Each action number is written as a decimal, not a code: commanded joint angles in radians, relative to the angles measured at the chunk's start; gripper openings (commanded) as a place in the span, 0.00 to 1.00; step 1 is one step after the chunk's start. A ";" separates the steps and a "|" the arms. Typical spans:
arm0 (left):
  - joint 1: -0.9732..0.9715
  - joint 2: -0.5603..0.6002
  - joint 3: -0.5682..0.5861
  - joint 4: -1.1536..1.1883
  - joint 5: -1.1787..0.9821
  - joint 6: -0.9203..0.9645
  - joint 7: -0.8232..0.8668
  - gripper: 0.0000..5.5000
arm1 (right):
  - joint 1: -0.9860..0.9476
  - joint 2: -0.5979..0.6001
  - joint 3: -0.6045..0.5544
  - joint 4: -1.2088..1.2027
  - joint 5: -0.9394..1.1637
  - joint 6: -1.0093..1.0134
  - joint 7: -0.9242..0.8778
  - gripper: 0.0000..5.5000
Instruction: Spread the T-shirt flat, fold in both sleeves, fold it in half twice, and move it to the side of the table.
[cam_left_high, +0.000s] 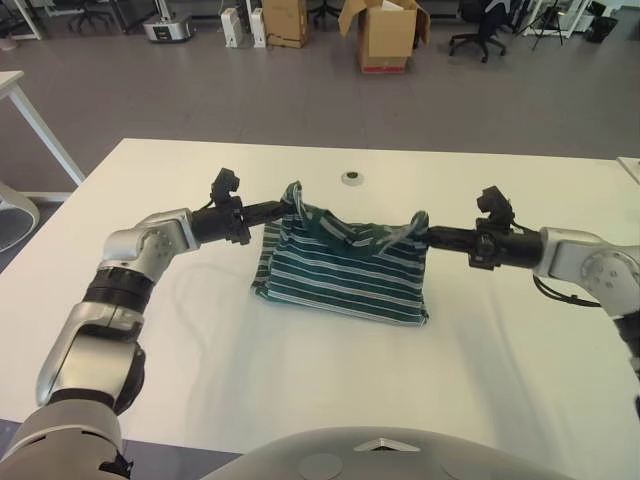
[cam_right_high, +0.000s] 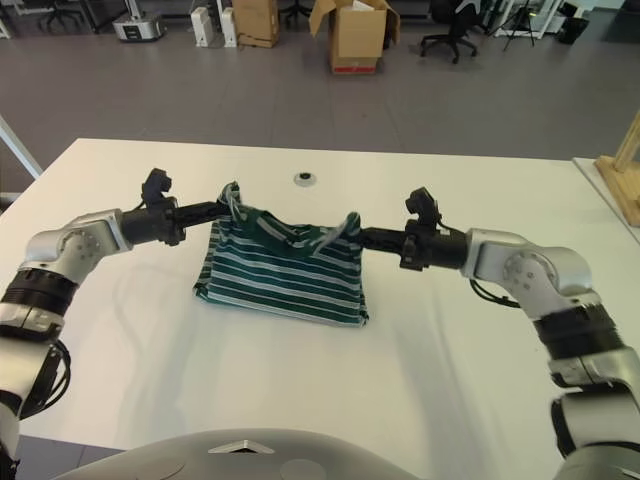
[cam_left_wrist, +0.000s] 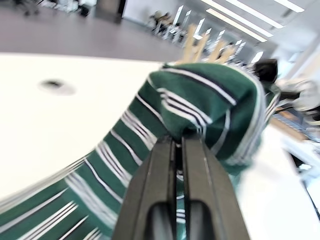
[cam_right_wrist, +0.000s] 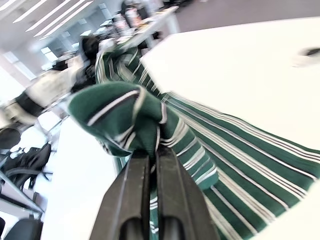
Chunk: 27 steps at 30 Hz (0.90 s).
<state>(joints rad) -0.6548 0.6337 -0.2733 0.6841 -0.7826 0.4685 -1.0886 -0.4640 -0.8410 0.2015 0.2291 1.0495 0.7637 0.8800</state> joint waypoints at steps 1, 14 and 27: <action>-0.100 -0.082 0.029 0.294 0.189 -0.110 0.051 0.01 | -0.149 0.142 -0.010 0.309 -0.165 -0.001 -0.022 0.00; -0.249 -0.297 0.342 0.604 0.316 -0.144 0.336 0.10 | -0.380 0.404 -0.214 0.922 -0.498 -0.135 -0.237 0.09; -0.196 -0.286 0.307 0.520 0.619 -0.558 0.420 0.40 | -0.293 0.357 -0.155 0.689 -0.871 -0.567 -0.325 0.31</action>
<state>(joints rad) -0.8607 0.3427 0.0710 1.2465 -0.2207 0.0096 -0.6135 -0.8072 -0.4679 -0.0046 1.0157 0.2521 0.2713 0.5504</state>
